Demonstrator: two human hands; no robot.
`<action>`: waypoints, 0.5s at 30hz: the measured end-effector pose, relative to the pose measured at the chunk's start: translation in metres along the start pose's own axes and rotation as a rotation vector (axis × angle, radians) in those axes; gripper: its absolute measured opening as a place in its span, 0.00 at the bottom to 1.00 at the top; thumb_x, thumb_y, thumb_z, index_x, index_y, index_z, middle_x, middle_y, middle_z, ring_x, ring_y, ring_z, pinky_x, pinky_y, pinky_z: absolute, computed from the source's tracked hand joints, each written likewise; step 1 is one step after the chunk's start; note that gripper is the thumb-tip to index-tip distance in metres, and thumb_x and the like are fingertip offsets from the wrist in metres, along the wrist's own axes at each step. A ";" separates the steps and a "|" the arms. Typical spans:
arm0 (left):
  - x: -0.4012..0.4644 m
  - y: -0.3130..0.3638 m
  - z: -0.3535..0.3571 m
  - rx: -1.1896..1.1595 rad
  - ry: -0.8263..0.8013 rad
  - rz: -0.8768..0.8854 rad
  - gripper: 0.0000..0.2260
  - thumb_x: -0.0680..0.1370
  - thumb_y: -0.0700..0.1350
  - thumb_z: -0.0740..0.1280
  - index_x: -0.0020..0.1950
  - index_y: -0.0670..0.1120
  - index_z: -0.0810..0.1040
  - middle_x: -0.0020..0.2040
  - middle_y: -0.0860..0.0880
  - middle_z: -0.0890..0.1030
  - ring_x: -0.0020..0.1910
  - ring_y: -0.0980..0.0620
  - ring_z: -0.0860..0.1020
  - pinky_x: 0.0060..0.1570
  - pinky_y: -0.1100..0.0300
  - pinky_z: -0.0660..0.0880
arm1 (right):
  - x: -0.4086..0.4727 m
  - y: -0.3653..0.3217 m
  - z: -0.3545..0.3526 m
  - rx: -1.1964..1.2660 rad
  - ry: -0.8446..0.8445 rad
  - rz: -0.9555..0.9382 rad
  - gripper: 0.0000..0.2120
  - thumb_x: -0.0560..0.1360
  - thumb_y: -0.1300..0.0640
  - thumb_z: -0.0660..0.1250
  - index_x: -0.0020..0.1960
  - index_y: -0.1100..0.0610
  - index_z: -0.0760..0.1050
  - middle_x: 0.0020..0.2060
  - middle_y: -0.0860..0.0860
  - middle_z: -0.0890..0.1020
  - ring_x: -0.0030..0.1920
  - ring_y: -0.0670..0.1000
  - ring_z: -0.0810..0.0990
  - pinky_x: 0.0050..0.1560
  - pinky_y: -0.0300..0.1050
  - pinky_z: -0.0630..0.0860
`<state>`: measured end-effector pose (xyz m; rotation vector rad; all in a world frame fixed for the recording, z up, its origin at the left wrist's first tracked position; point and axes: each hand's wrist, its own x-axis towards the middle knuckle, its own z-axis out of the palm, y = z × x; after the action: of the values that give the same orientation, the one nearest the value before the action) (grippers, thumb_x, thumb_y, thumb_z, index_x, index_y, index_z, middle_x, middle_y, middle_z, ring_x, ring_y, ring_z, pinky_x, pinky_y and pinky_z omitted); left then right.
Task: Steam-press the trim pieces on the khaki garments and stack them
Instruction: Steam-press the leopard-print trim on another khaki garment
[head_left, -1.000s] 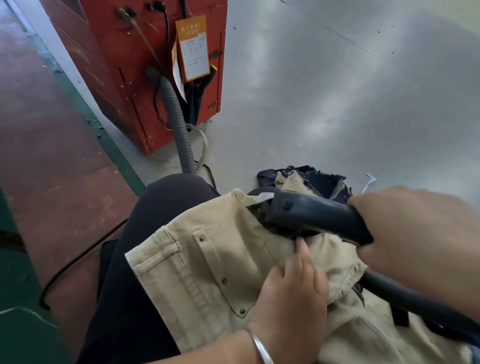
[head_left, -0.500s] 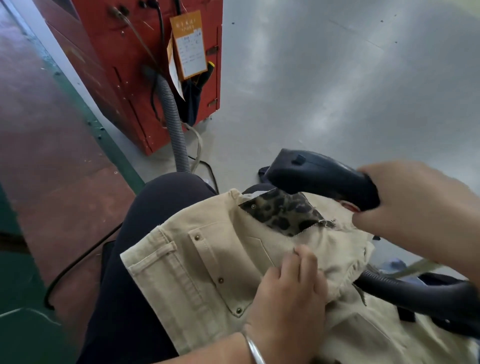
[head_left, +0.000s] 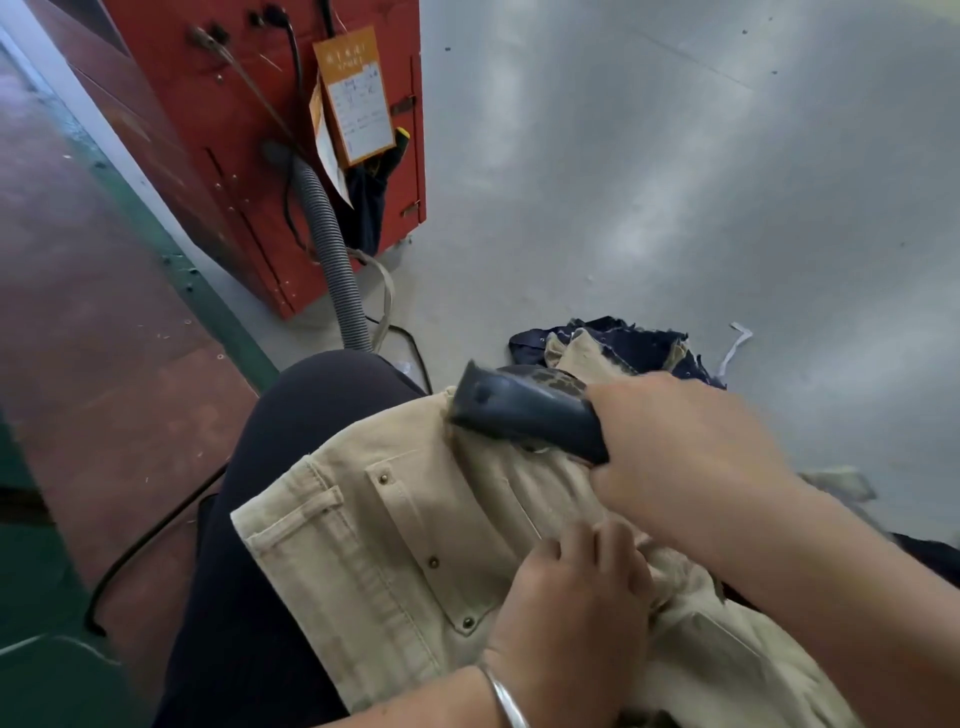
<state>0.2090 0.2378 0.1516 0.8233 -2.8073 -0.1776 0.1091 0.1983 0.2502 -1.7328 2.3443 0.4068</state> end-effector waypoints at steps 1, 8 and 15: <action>0.000 0.001 0.000 0.001 0.008 -0.015 0.10 0.68 0.47 0.61 0.33 0.51 0.81 0.33 0.53 0.79 0.28 0.53 0.75 0.25 0.65 0.66 | 0.010 -0.001 0.000 0.072 0.045 0.015 0.12 0.72 0.55 0.66 0.39 0.49 0.62 0.32 0.45 0.65 0.30 0.47 0.64 0.28 0.40 0.59; -0.002 -0.009 -0.003 -0.042 0.084 -0.037 0.02 0.63 0.47 0.68 0.31 0.51 0.77 0.32 0.54 0.76 0.28 0.53 0.74 0.23 0.64 0.66 | 0.036 0.040 -0.018 0.519 0.208 0.048 0.12 0.68 0.48 0.73 0.41 0.55 0.75 0.29 0.52 0.79 0.33 0.57 0.81 0.32 0.46 0.75; 0.002 -0.020 -0.010 -0.155 0.098 -0.096 0.08 0.67 0.53 0.64 0.34 0.50 0.76 0.35 0.53 0.76 0.31 0.52 0.75 0.26 0.61 0.67 | 0.015 0.065 -0.007 0.589 0.234 0.046 0.14 0.69 0.45 0.74 0.41 0.54 0.77 0.27 0.52 0.79 0.32 0.55 0.81 0.33 0.50 0.76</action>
<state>0.2198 0.2190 0.1581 0.9048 -2.6265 -0.3551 0.0427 0.2006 0.2590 -1.4951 2.3228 -0.4657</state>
